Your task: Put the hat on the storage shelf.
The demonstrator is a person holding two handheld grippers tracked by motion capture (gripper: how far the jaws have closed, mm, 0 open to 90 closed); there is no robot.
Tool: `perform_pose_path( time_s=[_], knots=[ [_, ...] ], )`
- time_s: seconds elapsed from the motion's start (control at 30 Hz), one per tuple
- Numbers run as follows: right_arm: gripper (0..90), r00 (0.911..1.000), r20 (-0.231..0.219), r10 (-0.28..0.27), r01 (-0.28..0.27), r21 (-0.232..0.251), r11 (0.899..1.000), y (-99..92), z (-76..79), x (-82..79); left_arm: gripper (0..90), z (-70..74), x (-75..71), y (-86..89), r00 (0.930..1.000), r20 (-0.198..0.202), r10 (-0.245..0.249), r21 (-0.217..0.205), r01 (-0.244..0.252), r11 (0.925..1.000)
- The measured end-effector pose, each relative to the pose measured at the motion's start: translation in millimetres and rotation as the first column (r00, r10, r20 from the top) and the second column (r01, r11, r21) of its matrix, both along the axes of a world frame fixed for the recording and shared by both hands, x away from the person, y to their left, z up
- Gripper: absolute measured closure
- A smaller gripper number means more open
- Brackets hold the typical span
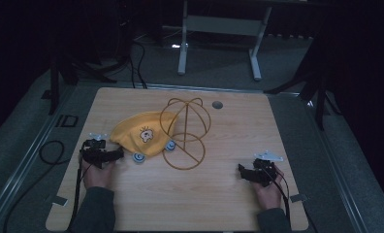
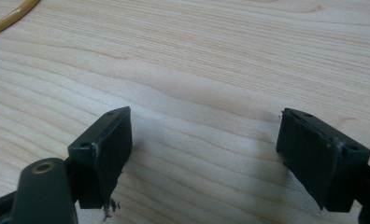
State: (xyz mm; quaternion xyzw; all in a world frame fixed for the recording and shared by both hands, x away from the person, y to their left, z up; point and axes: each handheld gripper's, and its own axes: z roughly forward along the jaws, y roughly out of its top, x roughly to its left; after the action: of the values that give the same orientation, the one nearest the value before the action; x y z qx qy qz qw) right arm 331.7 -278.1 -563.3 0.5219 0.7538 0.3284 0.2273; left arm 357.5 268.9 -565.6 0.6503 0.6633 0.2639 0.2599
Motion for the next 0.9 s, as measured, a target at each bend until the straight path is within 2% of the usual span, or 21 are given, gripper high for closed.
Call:
perform_pose_path(
  time_s=[0.13, 0.17, 0.2, 0.33, 0.37, 0.53, 0.57, 0.6, 0.7, 0.73, 0.77, 0.8, 0.83, 0.9],
  knots=[
    [18.2, 1.0, 0.0, 0.0, 0.0, 0.0, 1.0, 0.0, 0.0, 0.0, 2.8, 1.1, -1.7, 1.2, 1.0, 0.0, 0.0, 0.001, 0.0, 1.0],
    [18.2, 1.0, 0.0, 0.0, 0.0, 0.0, 1.0, 0.0, 0.0, 0.0, 5.7, 1.1, -1.7, 1.2, 1.0, 0.0, 0.0, 0.001, 0.0, 1.0],
    [18.2, 1.0, 0.0, 0.0, 0.0, 0.0, 1.0, 0.0, 0.0, 0.1, 13.0, 3.5, -3.6, 4.7, 0.9997, 0.009, 0.022, 0.002, -0.022, 0.9997],
    [18.2, 1.0, 0.0, 0.0, 0.0, 0.0, 1.0, 0.0, 0.0, 0.0, 29.4, 6.1, -5.8, 9.0, 0.9992, 0.006, 0.039, 0.001, -0.039, 0.9992],
    [18.2, 1.0, -0.001, 0.0, 0.0, 0.0, 1.0, 0.0, 0.0, 0.0, 34.8, 7.9, -6.8, 12.0, 0.9984, 0.005, 0.056, 0.001, -0.056, 0.9984],
    [18.2, 1.0, 0.001, 0.0, 0.0, 0.0, 1.0, -0.1, 0.0, 0.1, 52.6, 10.8, -8.0, 15.7, 0.9972, -0.007, 0.074, 0.009, -0.074, 0.9972],
    [18.2, 1.0, 0.0, 0.001, -0.001, -0.001, 1.0, -0.1, 0.0, 0.1, 52.6, 11.7, -9.2, 15.9, 0.9981, -0.011, 0.061, 0.005, -0.061, 0.9981],
    [18.2, 1.0, 0.001, 0.001, -0.001, -0.001, 1.0, -0.1, 0.0, 0.1, 56.4, 12.9, -10.9, 14.3, 0.9989, -0.02, 0.042, 0.001, -0.042, 0.9991],
    [18.2, 1.0, -0.001, 0.0, 0.0, 0.0, 1.0, 0.0, 0.0, 0.0, 58.5, 18.6, -13.9, 6.9, 0.9999, -0.014, -0.007, 0.02, 0.007, 0.9998],
    [18.2, 1.0, -0.001, 0.0, 0.0, 0.0, 1.0, 0.0, 0.0, 0.0, 58.7, 18.6, -13.9, 6.9, 0.9999, -0.014, -0.007, 0.02, 0.007, 0.9998],
    [18.2, 1.0, 0.0, 0.0, 0.0, 0.0, 1.0, 0.0, 0.0, 0.0, 58.8, 24.8, -16.6, 2.9, 0.9995, 0.0, -0.031, 0.027, 0.031, 0.9992],
    [18.2, 1.0, 0.0, 0.0, 0.0, 0.0, 1.0, 0.0, 0.0, 0.0, 58.8, 24.8, -16.6, 2.9, 0.9995, 0.0, -0.031, 0.027, 0.031, 0.9992],
    [18.2, 1.0, 0.0, 0.0, 0.0, 0.0, 1.0, 0.0, 0.0, 0.0, 58.8, 31.1, -20.0, -1.0, 0.9985, 0.018, -0.051, 0.043, 0.05, 0.9978],
    [18.2, 1.0, 0.0, 0.0, 0.0, -0.001, 1.0, 0.0, 0.0, 0.0, 58.7, 34.0, -21.8, -2.6, 0.9979, 0.026, -0.06, 0.04, 0.059, 0.9975]
  ],
)
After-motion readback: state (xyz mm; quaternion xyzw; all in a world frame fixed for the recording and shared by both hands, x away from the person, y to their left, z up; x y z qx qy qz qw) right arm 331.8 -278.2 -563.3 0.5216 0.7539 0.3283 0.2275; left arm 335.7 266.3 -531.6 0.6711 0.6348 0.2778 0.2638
